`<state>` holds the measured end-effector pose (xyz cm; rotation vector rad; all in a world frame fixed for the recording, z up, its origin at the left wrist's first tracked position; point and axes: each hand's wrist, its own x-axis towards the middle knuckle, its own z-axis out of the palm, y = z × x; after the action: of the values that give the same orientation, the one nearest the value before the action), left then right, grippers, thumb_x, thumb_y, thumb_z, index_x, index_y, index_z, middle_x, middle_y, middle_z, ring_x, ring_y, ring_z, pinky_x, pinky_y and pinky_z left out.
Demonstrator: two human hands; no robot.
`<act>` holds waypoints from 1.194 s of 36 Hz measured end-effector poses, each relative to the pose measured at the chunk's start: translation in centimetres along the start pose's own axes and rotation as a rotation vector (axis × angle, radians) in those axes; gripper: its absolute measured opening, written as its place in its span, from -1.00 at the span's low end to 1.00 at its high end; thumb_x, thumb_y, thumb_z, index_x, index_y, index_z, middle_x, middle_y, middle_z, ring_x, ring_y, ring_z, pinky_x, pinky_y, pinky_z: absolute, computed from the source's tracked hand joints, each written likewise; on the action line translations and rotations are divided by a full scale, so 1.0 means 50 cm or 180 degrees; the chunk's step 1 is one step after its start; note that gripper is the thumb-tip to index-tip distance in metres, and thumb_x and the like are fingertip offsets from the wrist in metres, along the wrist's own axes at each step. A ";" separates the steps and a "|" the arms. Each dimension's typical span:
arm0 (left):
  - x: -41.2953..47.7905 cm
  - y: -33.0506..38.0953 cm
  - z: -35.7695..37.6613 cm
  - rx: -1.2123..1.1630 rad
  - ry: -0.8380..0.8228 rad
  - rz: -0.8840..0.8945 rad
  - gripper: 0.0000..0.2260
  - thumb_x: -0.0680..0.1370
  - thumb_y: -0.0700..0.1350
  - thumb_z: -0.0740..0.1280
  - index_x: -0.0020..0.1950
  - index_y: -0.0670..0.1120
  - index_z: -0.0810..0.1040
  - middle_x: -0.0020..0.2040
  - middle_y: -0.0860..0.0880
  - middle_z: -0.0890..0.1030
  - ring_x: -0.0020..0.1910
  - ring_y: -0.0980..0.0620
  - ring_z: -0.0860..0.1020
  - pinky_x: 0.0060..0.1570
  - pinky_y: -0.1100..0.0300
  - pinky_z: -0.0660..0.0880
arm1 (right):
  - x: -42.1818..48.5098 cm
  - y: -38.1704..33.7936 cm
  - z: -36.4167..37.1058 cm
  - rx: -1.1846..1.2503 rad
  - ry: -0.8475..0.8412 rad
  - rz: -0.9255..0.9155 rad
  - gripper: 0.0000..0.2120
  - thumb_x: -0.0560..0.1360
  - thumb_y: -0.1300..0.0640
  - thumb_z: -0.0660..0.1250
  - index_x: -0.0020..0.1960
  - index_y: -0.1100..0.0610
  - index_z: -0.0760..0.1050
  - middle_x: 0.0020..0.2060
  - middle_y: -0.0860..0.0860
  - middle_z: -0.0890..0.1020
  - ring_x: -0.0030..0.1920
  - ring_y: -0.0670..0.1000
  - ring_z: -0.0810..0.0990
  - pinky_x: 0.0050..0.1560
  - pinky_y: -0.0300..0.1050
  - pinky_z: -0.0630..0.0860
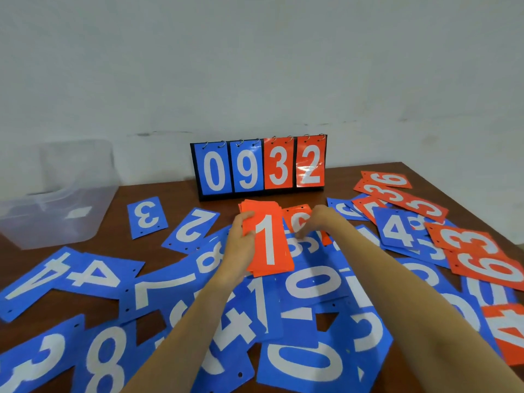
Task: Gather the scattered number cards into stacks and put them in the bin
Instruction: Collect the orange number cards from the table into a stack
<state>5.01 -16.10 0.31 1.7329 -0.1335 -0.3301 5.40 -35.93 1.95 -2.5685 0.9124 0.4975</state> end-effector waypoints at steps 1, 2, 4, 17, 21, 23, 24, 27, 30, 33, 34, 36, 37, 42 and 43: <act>0.000 0.000 -0.001 -0.0013 -0.0008 0.0002 -0.71 0.66 -0.16 0.10 0.30 0.17 0.34 0.37 0.00 0.32 0.03 0.12 0.41 -0.28 0.28 0.46 | 0.003 0.000 0.002 0.0021 0.0039 0.0039 -0.18 0.30 -0.13 0.53 0.39 0.20 0.28 0.30 0.13 0.43 0.28 0.15 0.43 0.22 0.00 0.48; 0.001 0.001 -0.002 -0.0016 -0.0008 0.0002 -0.72 0.66 -0.15 0.10 0.29 0.18 0.34 0.37 0.01 0.32 0.05 0.11 0.41 -0.26 0.27 0.46 | 0.007 -0.001 0.003 0.0052 0.0103 0.0074 -0.15 0.29 -0.14 0.53 0.41 0.20 0.25 0.33 0.13 0.40 0.31 0.15 0.40 0.25 0.00 0.46; 0.000 0.003 -0.006 -0.0013 0.0012 0.0001 -0.72 0.66 -0.15 0.10 0.28 0.18 0.34 0.36 0.01 0.32 0.09 0.08 0.40 -0.20 0.23 0.49 | 0.009 -0.004 0.007 0.0026 0.0285 0.0096 -0.09 0.30 -0.14 0.53 0.44 0.21 0.18 0.36 0.14 0.34 0.37 0.16 0.32 0.32 0.01 0.40; -0.056 0.035 -0.040 -0.0189 0.0216 0.0004 -0.71 0.66 -0.16 0.09 0.28 0.16 0.38 0.36 -0.03 0.37 0.21 -0.06 0.47 0.12 -0.05 0.55 | -0.077 0.052 -0.015 0.2196 0.1994 -0.0729 -0.75 0.59 0.25 0.16 0.22 0.25 0.48 0.15 0.16 0.58 0.14 0.15 0.56 0.02 -0.07 0.51; -0.091 0.059 -0.037 -0.0147 0.0197 0.0086 -0.70 0.65 -0.18 0.08 0.31 0.13 0.37 0.36 -0.03 0.37 0.22 -0.06 0.45 0.16 -0.04 0.52 | -0.147 0.065 -0.046 0.2495 0.2340 -0.1046 -0.78 0.59 0.25 0.17 0.15 0.25 0.52 0.07 0.13 0.61 0.03 0.07 0.57 -0.07 -0.16 0.45; -0.111 0.070 -0.033 -0.0189 0.0159 0.0167 -0.70 0.65 -0.19 0.08 0.28 0.13 0.38 0.35 -0.04 0.38 0.21 -0.07 0.46 0.15 -0.05 0.52 | -0.178 0.074 -0.058 0.2544 0.2409 -0.1184 -0.78 0.58 0.26 0.18 0.15 0.25 0.52 0.07 0.13 0.61 0.03 0.07 0.57 -0.04 -0.16 0.46; -0.121 0.075 -0.031 -0.0220 0.0140 0.0203 -0.70 0.65 -0.20 0.08 0.28 0.12 0.38 0.35 -0.05 0.39 0.20 -0.07 0.47 0.15 -0.06 0.52 | -0.191 0.080 -0.063 0.2559 0.2403 -0.1218 -0.78 0.58 0.26 0.18 0.15 0.25 0.53 0.08 0.13 0.61 0.04 0.07 0.57 -0.02 -0.14 0.47; -0.151 0.088 -0.025 -0.0292 0.0113 0.0264 -0.67 0.64 -0.24 0.08 0.33 0.07 0.37 0.32 -0.06 0.40 0.17 -0.07 0.48 0.10 -0.02 0.54 | -0.232 0.102 -0.070 0.2590 0.2329 -0.1248 -0.80 0.57 0.24 0.21 0.14 0.22 0.54 0.07 0.11 0.61 0.03 0.05 0.55 0.06 -0.07 0.51; -0.182 0.096 -0.020 -0.0398 0.0183 0.0361 -0.67 0.65 -0.24 0.07 0.36 0.04 0.35 0.28 -0.06 0.42 0.12 -0.06 0.51 -0.03 0.07 0.55 | -0.271 0.126 -0.066 0.2472 0.2154 -0.1260 -0.82 0.54 0.20 0.26 0.12 0.19 0.53 0.04 0.09 0.62 0.02 0.08 0.57 0.05 0.01 0.53; -0.210 0.100 -0.015 -0.0407 0.0275 0.0409 -0.66 0.65 -0.23 0.07 0.37 0.04 0.33 0.31 -0.08 0.42 0.17 -0.10 0.50 0.03 0.02 0.55 | -0.297 0.152 -0.046 0.2145 0.1913 -0.1039 -0.77 0.54 0.21 0.27 0.18 0.21 0.48 0.09 0.10 0.57 0.06 0.09 0.54 -0.01 -0.07 0.46; -0.218 0.100 -0.013 -0.0377 0.0302 0.0417 -0.66 0.64 -0.23 0.07 0.38 0.04 0.33 0.33 -0.09 0.41 0.20 -0.11 0.49 0.08 -0.02 0.55 | -0.303 0.160 -0.037 0.2037 0.1802 -0.0921 -0.75 0.54 0.22 0.27 0.21 0.20 0.47 0.13 0.12 0.56 0.10 0.11 0.53 0.00 -0.08 0.46; -0.234 0.098 -0.012 -0.0299 0.0310 0.0425 -0.65 0.65 -0.22 0.06 0.40 0.04 0.32 0.36 -0.10 0.38 0.23 -0.11 0.47 0.14 -0.07 0.52 | -0.315 0.174 -0.015 0.1872 0.1520 -0.0660 -0.75 0.54 0.22 0.27 0.21 0.21 0.48 0.15 0.16 0.55 0.14 0.14 0.53 -0.03 -0.09 0.45; -0.240 0.095 -0.011 -0.0263 0.0292 0.0425 -0.65 0.65 -0.22 0.06 0.40 0.03 0.31 0.37 -0.10 0.37 0.23 -0.11 0.47 0.14 -0.05 0.52 | -0.322 0.179 -0.003 0.1778 0.1366 -0.0564 -0.76 0.55 0.21 0.27 0.20 0.24 0.49 0.14 0.18 0.55 0.13 0.15 0.53 -0.05 -0.08 0.45; -0.268 0.076 -0.005 -0.0099 0.0220 0.0314 -0.62 0.64 -0.26 0.03 0.41 0.04 0.31 0.33 -0.05 0.37 -0.01 0.04 0.47 -0.22 0.22 0.50 | -0.344 0.193 0.064 0.1371 0.1027 -0.0334 -0.76 0.56 0.18 0.24 0.10 0.33 0.53 0.07 0.25 0.61 0.07 0.18 0.58 0.03 -0.01 0.52; -0.270 0.072 -0.004 -0.0074 0.0208 0.0275 -0.62 0.64 -0.26 0.03 0.41 0.04 0.31 0.35 -0.05 0.36 -0.03 0.05 0.48 -0.23 0.22 0.50 | -0.345 0.192 0.073 0.1367 0.1019 -0.0312 -0.76 0.57 0.17 0.23 0.09 0.32 0.52 0.07 0.25 0.61 0.03 0.17 0.59 0.01 -0.02 0.53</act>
<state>-7.44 -12.93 5.80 1.7076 -0.1560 -0.2106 -14.17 -32.17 4.25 -2.3091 0.8749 -0.1353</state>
